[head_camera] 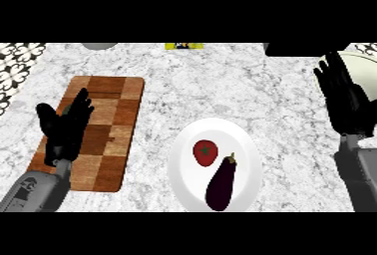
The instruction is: Pick the tomato from the plate and place it in the bowl
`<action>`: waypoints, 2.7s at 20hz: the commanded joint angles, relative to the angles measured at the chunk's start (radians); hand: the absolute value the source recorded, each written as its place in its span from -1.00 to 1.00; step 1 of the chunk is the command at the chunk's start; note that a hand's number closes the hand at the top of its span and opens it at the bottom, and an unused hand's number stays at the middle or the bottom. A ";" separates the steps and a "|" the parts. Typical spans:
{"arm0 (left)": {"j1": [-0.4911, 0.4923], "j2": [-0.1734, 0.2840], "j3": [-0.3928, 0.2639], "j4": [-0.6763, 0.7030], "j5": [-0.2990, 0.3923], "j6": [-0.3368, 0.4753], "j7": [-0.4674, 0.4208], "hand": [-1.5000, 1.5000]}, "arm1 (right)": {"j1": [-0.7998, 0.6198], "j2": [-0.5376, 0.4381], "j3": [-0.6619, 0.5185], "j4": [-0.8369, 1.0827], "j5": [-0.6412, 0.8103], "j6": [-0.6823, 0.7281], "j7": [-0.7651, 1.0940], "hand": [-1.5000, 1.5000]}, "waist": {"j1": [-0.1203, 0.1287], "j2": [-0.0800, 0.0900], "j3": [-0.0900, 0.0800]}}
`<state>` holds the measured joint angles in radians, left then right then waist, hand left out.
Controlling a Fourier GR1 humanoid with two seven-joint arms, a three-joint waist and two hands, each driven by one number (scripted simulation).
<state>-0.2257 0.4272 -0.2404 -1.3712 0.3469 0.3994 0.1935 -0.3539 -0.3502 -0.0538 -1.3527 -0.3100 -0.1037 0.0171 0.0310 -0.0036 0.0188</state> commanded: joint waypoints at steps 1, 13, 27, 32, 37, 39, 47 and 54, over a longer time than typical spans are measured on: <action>0.046 0.012 -0.001 -0.110 0.004 -0.025 0.021 0.00 | -0.011 0.050 0.088 -0.017 0.078 0.001 -0.043 1.00 | -0.016 0.001 -0.018; 0.051 -0.131 -0.121 -0.167 0.086 -0.230 -0.122 0.00 | 0.162 0.094 0.546 -0.253 0.585 -0.164 -0.157 -1.00 | -0.034 -0.002 -0.020; 0.065 -0.128 -0.117 -0.195 0.082 -0.251 -0.106 0.00 | -0.031 0.073 0.797 -0.466 1.103 0.233 0.778 -1.00 | -0.029 -0.007 -0.023; 0.054 -0.151 -0.119 -0.163 0.063 -0.256 -0.116 0.00 | -0.122 0.252 0.813 -0.444 1.040 0.447 1.031 -1.00 | -0.027 0.001 -0.021; 0.085 -0.148 -0.091 -0.182 0.066 -0.290 -0.145 0.00 | -0.186 0.332 0.729 -0.316 0.999 0.526 1.102 -1.00 | -0.026 0.002 -0.020; 0.077 -0.144 -0.092 -0.222 0.073 -0.263 -0.072 0.00 | -0.234 0.347 0.712 -0.238 1.006 0.524 1.133 -1.00 | -0.020 0.003 -0.020; 0.068 -0.157 -0.063 -0.122 0.052 -0.331 -0.151 0.00 | -0.178 0.341 0.685 -0.145 1.017 0.559 1.092 -1.00 | -0.030 0.005 -0.020; 0.061 -0.176 -0.048 -0.179 0.031 -0.311 -0.076 0.00 | -0.196 0.349 0.705 -0.091 1.013 0.538 1.093 -1.00 | -0.021 0.004 -0.019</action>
<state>-0.1641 0.2541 -0.2953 -1.5305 0.3848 0.0928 0.0892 -0.4949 -0.0212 0.6464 -1.5279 0.7162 0.4148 1.0063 0.0020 -0.0008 -0.0004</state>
